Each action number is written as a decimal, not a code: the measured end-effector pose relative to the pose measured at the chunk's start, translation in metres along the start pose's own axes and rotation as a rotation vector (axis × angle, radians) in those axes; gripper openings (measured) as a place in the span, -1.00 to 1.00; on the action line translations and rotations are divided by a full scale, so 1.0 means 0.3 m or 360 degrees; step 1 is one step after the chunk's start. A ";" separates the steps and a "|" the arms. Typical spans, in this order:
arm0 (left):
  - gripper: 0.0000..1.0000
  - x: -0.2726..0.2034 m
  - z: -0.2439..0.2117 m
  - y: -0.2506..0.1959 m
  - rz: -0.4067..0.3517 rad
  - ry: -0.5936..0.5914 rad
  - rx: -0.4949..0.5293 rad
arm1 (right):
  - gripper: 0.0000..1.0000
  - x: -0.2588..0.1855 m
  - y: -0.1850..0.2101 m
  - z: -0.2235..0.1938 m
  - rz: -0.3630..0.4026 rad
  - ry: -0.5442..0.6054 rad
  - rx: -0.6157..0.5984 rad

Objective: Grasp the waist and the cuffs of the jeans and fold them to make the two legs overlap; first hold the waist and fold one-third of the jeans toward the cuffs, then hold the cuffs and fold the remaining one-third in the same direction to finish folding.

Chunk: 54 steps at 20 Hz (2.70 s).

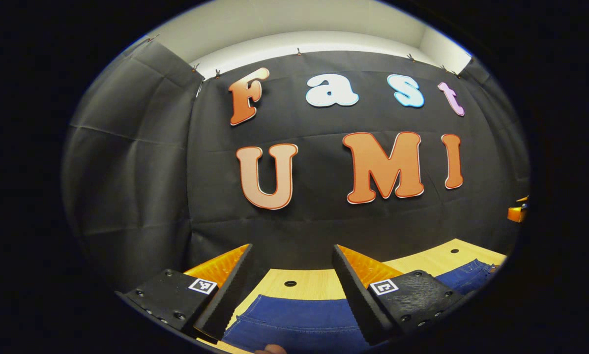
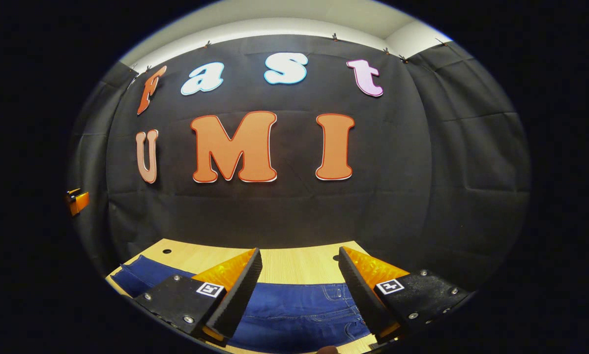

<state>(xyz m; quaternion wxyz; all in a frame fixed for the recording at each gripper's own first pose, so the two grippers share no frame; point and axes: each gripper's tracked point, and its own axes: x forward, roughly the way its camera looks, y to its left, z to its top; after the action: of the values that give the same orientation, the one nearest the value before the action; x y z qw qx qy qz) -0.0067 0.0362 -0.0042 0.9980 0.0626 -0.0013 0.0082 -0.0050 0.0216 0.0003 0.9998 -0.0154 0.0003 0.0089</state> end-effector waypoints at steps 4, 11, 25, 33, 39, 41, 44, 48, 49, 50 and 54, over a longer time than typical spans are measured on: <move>0.95 0.008 -0.021 -0.029 -0.0036 0.0017 -0.0015 | 0.93 0.003 0.010 -0.009 0.0012 0.0016 -0.0037; 1.00 0.015 -0.054 0.054 0.0033 0.0037 0.0072 | 1.00 0.010 0.039 -0.055 0.0049 0.0090 -0.0033; 0.96 -0.071 -0.499 0.031 -0.0435 0.0329 0.1255 | 0.94 0.065 0.179 -0.217 0.0176 0.0265 -0.0025; 0.96 -0.269 -0.950 -0.004 -0.0894 0.0684 0.1664 | 0.94 0.061 0.166 -0.312 0.0170 0.0358 -0.0065; 0.97 -0.308 -1.164 0.069 -0.1173 0.0884 0.1994 | 0.93 0.063 0.066 -0.344 0.0091 0.0407 -0.0058; 0.97 -0.297 -1.202 0.084 -0.1237 0.0935 0.2055 | 0.94 0.065 0.031 -0.358 0.0054 0.0418 -0.0039; 0.98 -0.278 -1.249 0.090 -0.1316 0.1030 0.2092 | 0.93 0.065 -0.001 -0.386 0.0025 0.0471 -0.0001; 0.98 -0.258 -1.301 0.094 -0.1392 0.1102 0.2121 | 0.93 0.076 -0.042 -0.394 -0.0023 0.0485 -0.0023; 0.98 -0.253 -1.312 0.099 -0.1386 0.1114 0.2127 | 0.93 0.076 -0.042 -0.400 -0.0022 0.0494 -0.0021; 0.98 -0.256 -1.321 0.104 -0.1388 0.1127 0.2122 | 0.93 0.077 -0.044 -0.403 -0.0023 0.0501 -0.0022; 0.96 -0.249 -1.340 0.100 -0.1422 0.1136 0.2150 | 0.94 0.088 -0.049 -0.396 -0.0034 0.0505 -0.0036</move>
<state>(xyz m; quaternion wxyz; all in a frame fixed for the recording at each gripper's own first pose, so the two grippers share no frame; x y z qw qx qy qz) -0.0812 0.1152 -0.3995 0.5987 0.6270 0.3401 -0.3644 0.0216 0.0039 -0.1179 0.9870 -0.0277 0.1580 -0.0042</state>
